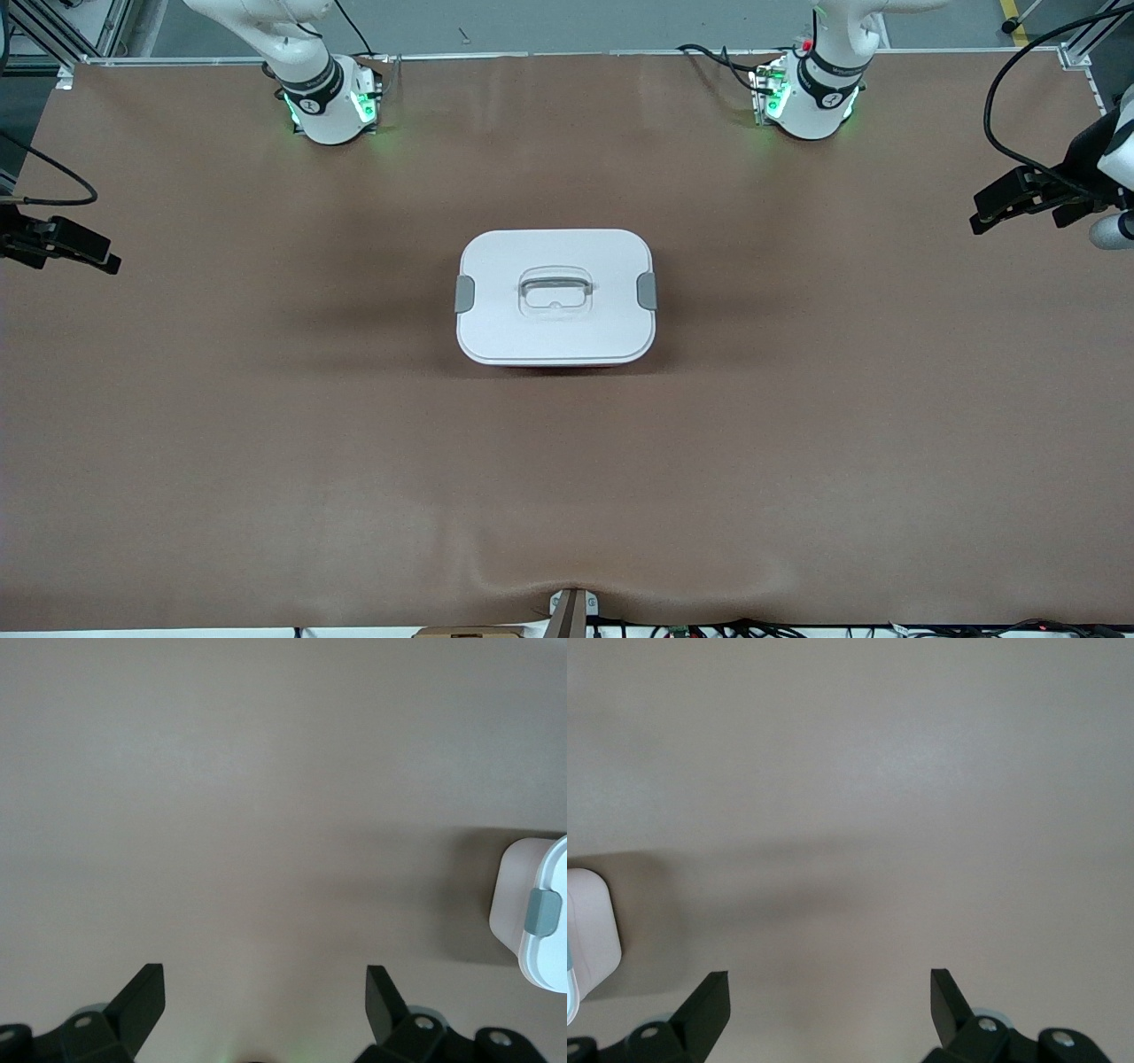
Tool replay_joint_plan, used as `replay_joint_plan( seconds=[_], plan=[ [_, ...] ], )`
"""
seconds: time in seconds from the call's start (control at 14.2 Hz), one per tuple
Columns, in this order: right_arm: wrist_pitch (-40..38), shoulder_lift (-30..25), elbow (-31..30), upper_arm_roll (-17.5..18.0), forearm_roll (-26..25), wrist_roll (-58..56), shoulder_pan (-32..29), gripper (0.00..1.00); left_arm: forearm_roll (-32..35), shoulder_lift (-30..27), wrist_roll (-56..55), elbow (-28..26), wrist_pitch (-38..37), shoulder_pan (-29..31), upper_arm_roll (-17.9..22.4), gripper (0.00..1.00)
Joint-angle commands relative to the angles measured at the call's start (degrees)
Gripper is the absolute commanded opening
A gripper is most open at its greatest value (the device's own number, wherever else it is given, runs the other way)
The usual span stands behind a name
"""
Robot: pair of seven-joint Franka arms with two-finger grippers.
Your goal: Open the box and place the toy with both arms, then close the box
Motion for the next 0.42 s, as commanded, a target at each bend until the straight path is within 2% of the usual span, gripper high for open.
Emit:
replay_joint_plan(
  seconds=[0.0,0.35],
  plan=[
    [0.35,-0.28,-0.27,0.02,-0.59,0.24,0.02,1.00,-0.29,0.06,0.95,1.07,-1.00,0.14,0.11,1.00],
    [0.70,-0.28,0.26,0.02,-0.50,0.41,0.28,1.00,-0.29,-0.02,0.78,1.07,-1.35,0.14,0.20,1.00]
  ],
)
